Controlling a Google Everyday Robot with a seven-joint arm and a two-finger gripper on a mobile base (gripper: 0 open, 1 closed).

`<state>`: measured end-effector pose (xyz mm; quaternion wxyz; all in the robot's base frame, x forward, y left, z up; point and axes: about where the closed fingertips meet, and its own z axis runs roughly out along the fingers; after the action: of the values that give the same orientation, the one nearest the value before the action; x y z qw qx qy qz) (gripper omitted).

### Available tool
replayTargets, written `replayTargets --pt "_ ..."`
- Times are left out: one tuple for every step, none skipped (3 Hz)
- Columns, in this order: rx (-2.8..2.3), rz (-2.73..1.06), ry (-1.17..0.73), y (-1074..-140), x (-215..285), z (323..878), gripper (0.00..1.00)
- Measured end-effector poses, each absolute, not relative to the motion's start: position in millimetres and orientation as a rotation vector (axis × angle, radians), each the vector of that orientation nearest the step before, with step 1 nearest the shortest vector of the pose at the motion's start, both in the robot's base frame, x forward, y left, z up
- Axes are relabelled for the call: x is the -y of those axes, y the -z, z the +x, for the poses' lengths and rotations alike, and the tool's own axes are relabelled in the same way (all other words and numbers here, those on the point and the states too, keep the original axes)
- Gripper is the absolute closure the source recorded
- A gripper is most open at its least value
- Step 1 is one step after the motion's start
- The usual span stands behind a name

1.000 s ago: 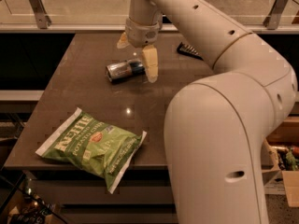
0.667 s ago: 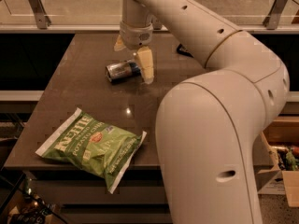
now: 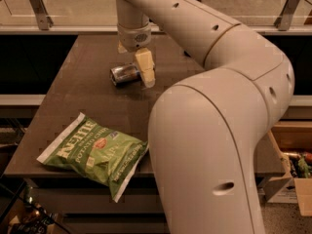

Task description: Place redbull can upright

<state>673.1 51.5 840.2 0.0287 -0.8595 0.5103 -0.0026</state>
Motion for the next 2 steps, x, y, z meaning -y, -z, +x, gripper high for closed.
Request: replayTargets --pt "-1.679 -2.589 0.015 -840.5 -49.0 676.7 0.00" --pt "-1.755 -2.511 -0.015 -840.0 -44.7 678.3 0.00"
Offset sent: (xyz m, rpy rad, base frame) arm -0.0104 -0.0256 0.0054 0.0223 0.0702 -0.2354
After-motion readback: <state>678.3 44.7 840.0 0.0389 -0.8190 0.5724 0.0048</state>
